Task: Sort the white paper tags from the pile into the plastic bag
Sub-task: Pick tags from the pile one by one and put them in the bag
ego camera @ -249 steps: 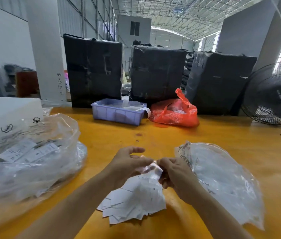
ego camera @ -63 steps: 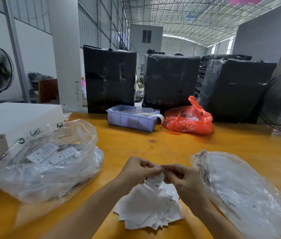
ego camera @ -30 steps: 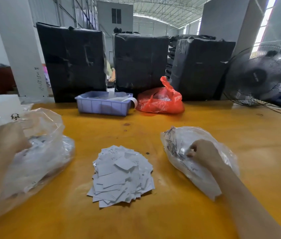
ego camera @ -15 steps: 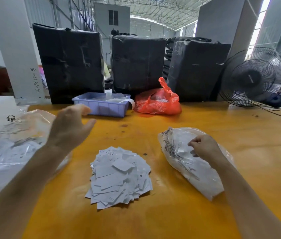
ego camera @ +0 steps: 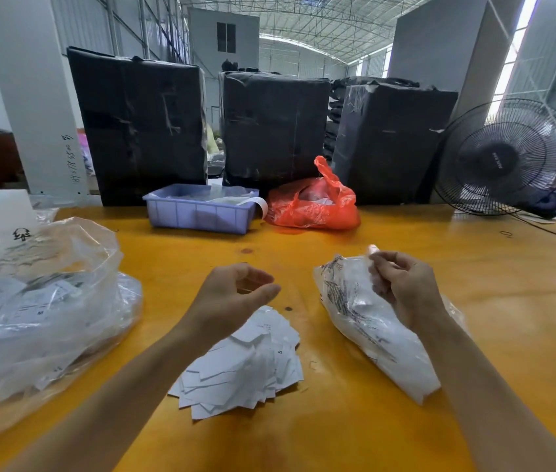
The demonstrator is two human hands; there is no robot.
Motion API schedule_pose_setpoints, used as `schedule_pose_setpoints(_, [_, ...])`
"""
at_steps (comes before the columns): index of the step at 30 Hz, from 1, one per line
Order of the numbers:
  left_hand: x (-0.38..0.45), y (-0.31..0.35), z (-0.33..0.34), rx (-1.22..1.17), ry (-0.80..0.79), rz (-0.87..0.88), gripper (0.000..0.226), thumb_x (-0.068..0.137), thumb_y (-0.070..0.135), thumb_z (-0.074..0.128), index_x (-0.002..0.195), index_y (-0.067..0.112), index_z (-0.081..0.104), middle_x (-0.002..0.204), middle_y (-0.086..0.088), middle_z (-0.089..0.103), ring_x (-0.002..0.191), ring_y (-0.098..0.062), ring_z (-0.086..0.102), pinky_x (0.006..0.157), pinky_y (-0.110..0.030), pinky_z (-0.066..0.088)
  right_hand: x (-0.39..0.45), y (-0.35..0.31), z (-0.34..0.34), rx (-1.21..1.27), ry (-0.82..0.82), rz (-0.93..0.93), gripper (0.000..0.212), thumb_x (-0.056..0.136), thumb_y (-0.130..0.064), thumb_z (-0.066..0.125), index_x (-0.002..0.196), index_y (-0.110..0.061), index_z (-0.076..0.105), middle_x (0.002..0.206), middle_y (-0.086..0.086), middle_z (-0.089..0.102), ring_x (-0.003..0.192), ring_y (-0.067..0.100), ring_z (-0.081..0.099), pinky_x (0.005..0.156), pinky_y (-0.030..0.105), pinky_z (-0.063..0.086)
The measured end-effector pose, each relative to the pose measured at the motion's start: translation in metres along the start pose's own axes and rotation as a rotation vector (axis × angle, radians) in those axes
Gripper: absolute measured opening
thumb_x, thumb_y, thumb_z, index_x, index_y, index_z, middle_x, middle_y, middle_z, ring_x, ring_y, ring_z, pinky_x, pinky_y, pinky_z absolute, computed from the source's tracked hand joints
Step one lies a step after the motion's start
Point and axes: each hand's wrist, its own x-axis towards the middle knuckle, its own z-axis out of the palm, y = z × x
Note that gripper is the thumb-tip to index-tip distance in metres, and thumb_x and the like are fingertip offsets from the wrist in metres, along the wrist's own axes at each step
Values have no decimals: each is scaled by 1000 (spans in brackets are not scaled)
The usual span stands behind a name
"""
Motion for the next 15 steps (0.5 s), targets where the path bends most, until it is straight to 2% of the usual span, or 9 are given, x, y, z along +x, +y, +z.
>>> schedule_pose_setpoints(2, [0,1,4,-179,-55,-89,58,64,44,75,112,14,61,97,-4,72,88,-15,69,73,-25,56,-11,-5,16,192,-261,91,11,86,-4,56,90,-3,66,61,5,53,43,7,45,42,17,42])
schedule_pose_setpoints(4, [-1,2,7,-345,-146,-181,82,53,50,73,122,12,53,103,-5,71,90,-15,70,72,-25,55,-27,-3,36,158,-520,132,12,78,-10,61,83,-8,72,58,6,52,43,9,45,42,17,40])
schedule_pose_setpoints(5, [-1,2,6,-391,-190,-212,84,52,50,72,124,11,52,106,-6,71,91,-16,70,72,-25,54,-34,-1,46,87,-621,125,12,75,-12,64,81,-9,73,57,6,53,44,10,46,42,18,39])
schedule_pose_setpoints(7, [-1,1,3,-387,-257,-233,72,58,43,73,119,8,58,104,-7,72,90,-17,70,73,-25,55,-45,4,59,-50,-728,95,14,73,-16,68,83,-8,71,58,7,57,46,11,49,44,18,41])
schedule_pose_setpoints(9, [-1,-3,0,-329,-230,-229,52,60,34,77,104,7,69,86,-4,73,73,-12,67,65,-20,52,-50,9,66,-122,-692,92,26,70,-21,72,89,-3,66,62,7,64,52,12,58,47,19,44])
schedule_pose_setpoints(11, [0,-9,-2,-314,-148,-229,36,60,27,79,86,4,73,66,-2,67,55,-9,55,55,-18,48,-51,14,71,-82,-581,165,36,67,-22,72,95,-2,62,69,8,69,60,13,66,51,20,49])
schedule_pose_setpoints(13, [2,-13,-3,-325,-48,-213,21,66,19,80,78,3,71,58,0,62,49,-7,51,52,-18,46,-52,18,74,59,-513,292,40,67,-22,70,100,-2,59,75,11,72,66,17,70,55,21,53])
schedule_pose_setpoints(15, [4,-18,-3,-349,52,-189,14,72,14,78,76,4,69,57,0,62,46,-5,52,50,-16,46,-54,19,75,116,-520,370,40,70,-24,70,101,0,60,85,14,73,73,21,72,59,23,55])
